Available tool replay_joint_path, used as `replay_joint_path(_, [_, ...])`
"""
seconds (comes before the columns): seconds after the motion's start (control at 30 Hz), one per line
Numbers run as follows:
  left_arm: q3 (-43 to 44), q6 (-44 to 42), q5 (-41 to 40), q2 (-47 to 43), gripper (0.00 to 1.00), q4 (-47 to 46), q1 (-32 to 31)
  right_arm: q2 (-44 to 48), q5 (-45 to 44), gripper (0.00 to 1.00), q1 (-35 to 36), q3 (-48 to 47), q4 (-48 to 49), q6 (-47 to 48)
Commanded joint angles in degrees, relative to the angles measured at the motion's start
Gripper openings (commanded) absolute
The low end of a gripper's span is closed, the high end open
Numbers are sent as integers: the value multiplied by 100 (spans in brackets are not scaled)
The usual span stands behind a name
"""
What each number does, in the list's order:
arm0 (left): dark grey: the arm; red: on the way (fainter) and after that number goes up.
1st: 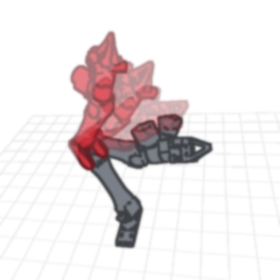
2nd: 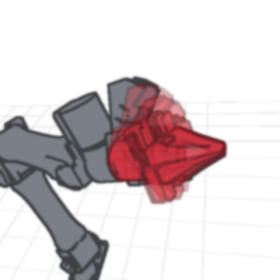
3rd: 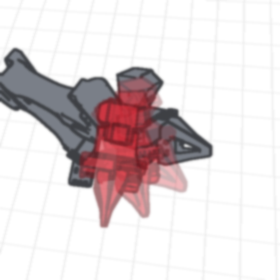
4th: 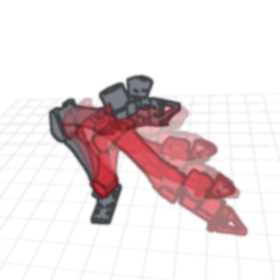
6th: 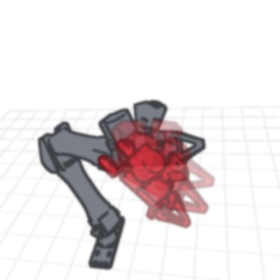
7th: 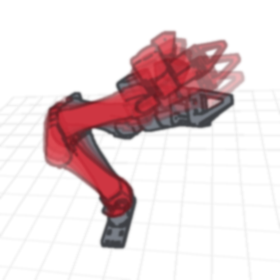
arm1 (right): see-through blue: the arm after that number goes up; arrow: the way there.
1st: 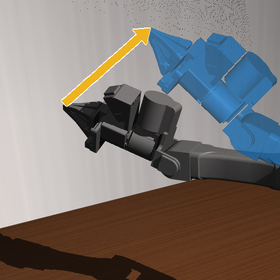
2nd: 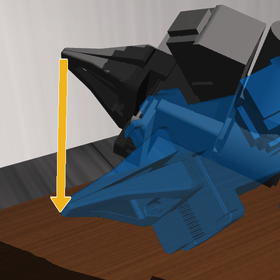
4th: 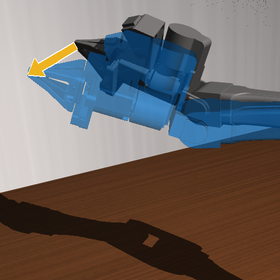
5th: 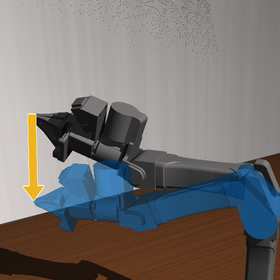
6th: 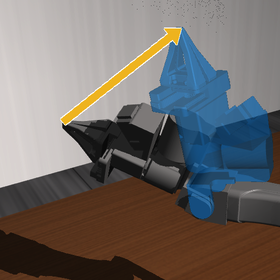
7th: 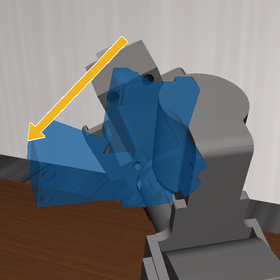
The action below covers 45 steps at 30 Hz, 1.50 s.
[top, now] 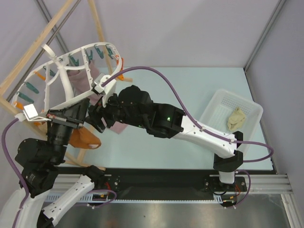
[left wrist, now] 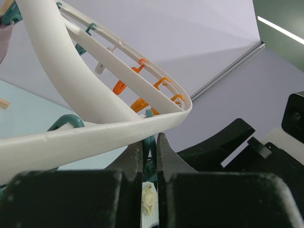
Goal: Clip the socks to the hanger
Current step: Open the clamp at the hanger, then pick up the sock from the bin.
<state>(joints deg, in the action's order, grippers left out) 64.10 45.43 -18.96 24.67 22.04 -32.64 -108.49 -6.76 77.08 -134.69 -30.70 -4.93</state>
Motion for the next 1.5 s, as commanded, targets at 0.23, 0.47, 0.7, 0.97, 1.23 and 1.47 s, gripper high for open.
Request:
replay_joint_path(0.23, [-2, -78, -81, 82, 0, 142, 12, 1258, -877, 85, 44, 1286, -16, -192])
replay_joint_path(0.47, [15, -43, -152, 38, 0, 230, 12, 3191, -1511, 83, -587, 3632, 468, -728])
replay_joint_path(0.7, [6, 36, -152, -6, 0, 292, 12, 4975, -2565, 80, -3341, 5636, -84, -1870])
replay_joint_path(0.97, [-46, 45, -99, -85, 0, 309, 12, 5382, -1217, 74, -7502, 7746, 291, -3057])
replay_joint_path(1.23, [-152, 98, 121, -94, 0, 169, 12, 4531, -421, 60, -9342, 8767, 1478, -3234])
replay_joint_path(1.47, [-178, 98, 244, -173, 0, 19, 21, 3475, -291, 59, -9571, 8907, 2348, -3067])
